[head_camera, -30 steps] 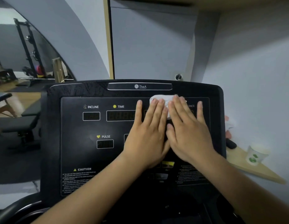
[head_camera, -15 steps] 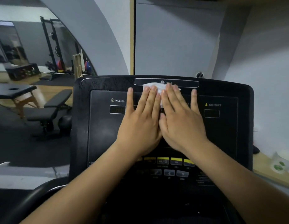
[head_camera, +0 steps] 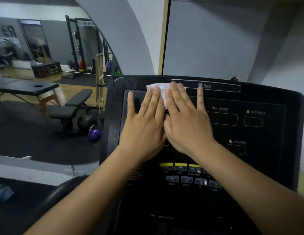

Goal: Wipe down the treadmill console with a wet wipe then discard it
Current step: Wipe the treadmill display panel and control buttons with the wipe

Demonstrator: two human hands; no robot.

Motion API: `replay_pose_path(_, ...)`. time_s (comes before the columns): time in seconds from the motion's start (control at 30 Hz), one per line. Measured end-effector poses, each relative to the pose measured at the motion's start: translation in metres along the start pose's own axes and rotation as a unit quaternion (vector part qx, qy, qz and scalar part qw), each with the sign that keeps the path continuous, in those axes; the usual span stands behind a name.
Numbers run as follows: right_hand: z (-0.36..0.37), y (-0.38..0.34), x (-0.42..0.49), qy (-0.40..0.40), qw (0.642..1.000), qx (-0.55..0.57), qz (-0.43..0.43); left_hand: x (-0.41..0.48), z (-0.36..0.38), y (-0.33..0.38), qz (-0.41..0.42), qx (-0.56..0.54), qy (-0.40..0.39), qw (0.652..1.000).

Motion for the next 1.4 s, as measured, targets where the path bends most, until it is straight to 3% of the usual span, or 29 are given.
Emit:
replay_pose_path(0.17, 0.011, -0.022, -0.026, -0.004, 0.999, 0.031, -0.043, -0.041, 0.003, -0.004, -0.020, -0.016, -0.006, 1.000)
replay_pose_path(0.4, -0.001, -0.037, 0.027, -0.032, 0.998, -0.003, -0.048, -0.015, -0.004, -0.039, -0.046, -0.001, 0.016, 0.999)
replay_pose_path(0.6, 0.012, -0.057, -0.006, -0.032, 0.995, 0.029, -0.089, -0.062, -0.005, -0.038, -0.052, 0.010, 0.005, 0.999)
replay_pose_path(0.8, 0.002, -0.063, 0.046, -0.038, 0.996, -0.023, -0.083, -0.013, -0.009, -0.063, -0.070, 0.036, 0.014, 0.997)
replay_pose_path(0.97, 0.009, -0.075, 0.025, -0.027, 0.995, -0.005, -0.098, -0.044, -0.006, -0.060, -0.067, 0.006, 0.009, 0.998)
replay_pose_path(1.1, 0.019, -0.086, -0.003, -0.028, 0.990, 0.024, -0.139, -0.081, 0.003, -0.053, -0.093, -0.010, -0.041, 0.995)
replay_pose_path(1.3, -0.002, -0.079, 0.066, -0.015, 0.994, -0.052, -0.094, -0.013, -0.011, -0.085, -0.131, -0.016, -0.042, 0.990)
replay_pose_path(1.4, -0.002, -0.081, 0.064, 0.021, 0.991, -0.029, -0.127, -0.015, -0.013, -0.092, -0.114, -0.088, -0.053, 0.988)
Point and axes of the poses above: each hand's wrist, its own x-axis towards the middle knuckle, its own z-axis out of the palm, y = z × x, the point moved 2 cm from there along x, towards the middle knuckle, and after that the axes turned 7 degrees about y, right-handed, at the moved point
